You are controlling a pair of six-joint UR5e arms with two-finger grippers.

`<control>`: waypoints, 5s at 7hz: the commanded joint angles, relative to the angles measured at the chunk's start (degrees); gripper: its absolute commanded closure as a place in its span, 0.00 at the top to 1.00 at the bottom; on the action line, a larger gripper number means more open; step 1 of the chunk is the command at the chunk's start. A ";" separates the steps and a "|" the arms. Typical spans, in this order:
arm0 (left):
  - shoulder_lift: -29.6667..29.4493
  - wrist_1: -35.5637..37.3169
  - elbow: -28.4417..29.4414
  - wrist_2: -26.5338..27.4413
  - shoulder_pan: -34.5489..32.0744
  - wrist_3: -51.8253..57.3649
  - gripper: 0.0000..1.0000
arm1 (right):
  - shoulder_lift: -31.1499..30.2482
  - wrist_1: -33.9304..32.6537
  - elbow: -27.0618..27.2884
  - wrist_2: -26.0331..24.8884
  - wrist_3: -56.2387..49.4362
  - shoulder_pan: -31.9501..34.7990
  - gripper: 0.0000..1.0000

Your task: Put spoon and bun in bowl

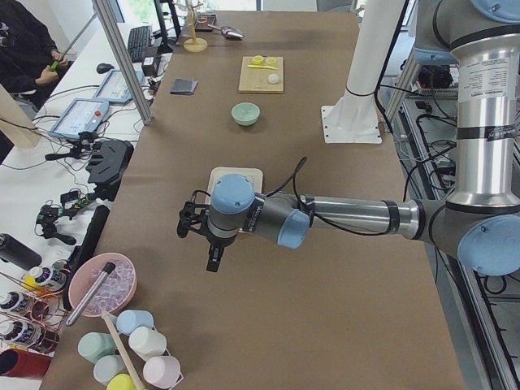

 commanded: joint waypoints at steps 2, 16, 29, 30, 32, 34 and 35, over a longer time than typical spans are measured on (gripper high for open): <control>-0.36 -0.04 -0.08 0.06 0.35 0.00 0.98 | -0.21 0.00 0.74 0.49 -0.24 0.00 1.00; -23.34 -0.57 -0.46 14.38 25.81 -21.35 0.98 | -0.57 0.44 5.22 1.11 0.11 -0.88 1.00; -15.57 -23.77 10.20 31.44 45.79 -42.98 0.75 | -0.65 16.08 0.57 5.50 9.86 -8.26 1.00; -15.39 -23.77 10.46 31.53 45.79 -42.55 0.44 | -0.56 16.00 1.87 5.76 11.43 -8.70 1.00; -13.99 -23.94 10.20 31.35 45.70 -39.83 0.00 | -0.65 16.00 6.61 6.12 16.53 -10.55 1.00; -13.81 -22.72 5.93 30.66 44.83 -40.17 0.00 | -0.65 16.08 11.79 5.95 22.58 -14.75 1.00; -14.07 -18.97 1.81 27.95 42.47 -40.43 0.00 | -0.65 17.82 13.82 5.42 23.13 -17.29 1.00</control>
